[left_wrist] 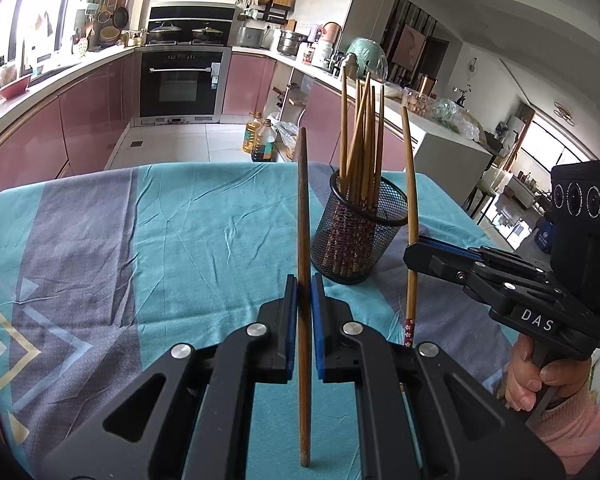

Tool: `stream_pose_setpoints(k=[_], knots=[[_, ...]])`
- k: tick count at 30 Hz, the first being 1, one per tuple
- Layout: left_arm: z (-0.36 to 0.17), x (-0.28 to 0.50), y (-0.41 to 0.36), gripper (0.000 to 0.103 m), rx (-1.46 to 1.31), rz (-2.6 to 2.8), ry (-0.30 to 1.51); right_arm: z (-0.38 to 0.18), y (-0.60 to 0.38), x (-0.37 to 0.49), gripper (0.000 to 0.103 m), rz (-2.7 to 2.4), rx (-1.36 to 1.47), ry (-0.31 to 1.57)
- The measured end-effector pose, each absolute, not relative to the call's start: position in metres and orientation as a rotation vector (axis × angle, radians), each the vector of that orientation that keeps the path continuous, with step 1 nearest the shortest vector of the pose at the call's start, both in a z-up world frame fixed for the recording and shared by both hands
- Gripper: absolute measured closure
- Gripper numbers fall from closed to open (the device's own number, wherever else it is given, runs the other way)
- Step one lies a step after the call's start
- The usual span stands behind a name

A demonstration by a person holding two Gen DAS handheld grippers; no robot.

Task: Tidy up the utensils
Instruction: 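Lift the left gripper's chopstick upright toward the cup while the right gripper lifts its chopstick, then carry both upright chopsticks toward the black mesh cup with both grippers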

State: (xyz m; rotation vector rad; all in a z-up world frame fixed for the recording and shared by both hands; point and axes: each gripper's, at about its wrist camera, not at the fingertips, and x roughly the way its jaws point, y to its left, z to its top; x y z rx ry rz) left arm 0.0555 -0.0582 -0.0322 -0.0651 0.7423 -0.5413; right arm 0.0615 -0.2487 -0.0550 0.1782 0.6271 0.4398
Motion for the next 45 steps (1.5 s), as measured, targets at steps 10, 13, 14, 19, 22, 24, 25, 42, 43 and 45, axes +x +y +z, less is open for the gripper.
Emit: stream_pose_setpoints(k=[10, 13, 14, 19, 22, 24, 25, 42, 43, 45], knots=[[-0.023, 0.052, -0.06, 0.096, -0.063, -0.56, 0.714, -0.05, -0.254, 0.058, 0.097, 0.429, 0.182, 0.604], [-0.021, 0.052, -0.061, 0.096, -0.063, -0.564, 0.709, -0.049, -0.253, 0.057, 0.097, 0.424, 0.182, 0.599], [-0.02, 0.052, -0.061, 0.096, -0.062, -0.565, 0.707, -0.049, -0.253, 0.057, 0.097, 0.423, 0.183, 0.598], [-0.018, 0.052, -0.062, 0.096, -0.066, -0.574, 0.702, -0.046, -0.256, 0.057, 0.097, 0.418, 0.184, 0.588], [-0.018, 0.053, -0.062, 0.096, -0.065, -0.575, 0.699, -0.044, -0.258, 0.058, 0.097, 0.415, 0.187, 0.581], [-0.018, 0.054, -0.063, 0.096, -0.066, -0.579, 0.698, -0.044, -0.259, 0.056, 0.097, 0.412, 0.185, 0.576], [-0.018, 0.054, -0.063, 0.096, -0.067, -0.58, 0.698, -0.043, -0.259, 0.056, 0.097, 0.411, 0.186, 0.574], [-0.013, 0.053, -0.062, 0.096, -0.074, -0.602, 0.683, -0.039, -0.26, 0.058, 0.097, 0.415, 0.178, 0.569], [-0.013, 0.053, -0.062, 0.096, -0.073, -0.605, 0.682, -0.04, -0.259, 0.058, 0.097, 0.418, 0.176, 0.572], [-0.012, 0.052, -0.062, 0.096, -0.071, -0.609, 0.68, -0.041, -0.256, 0.06, 0.097, 0.424, 0.167, 0.578]])
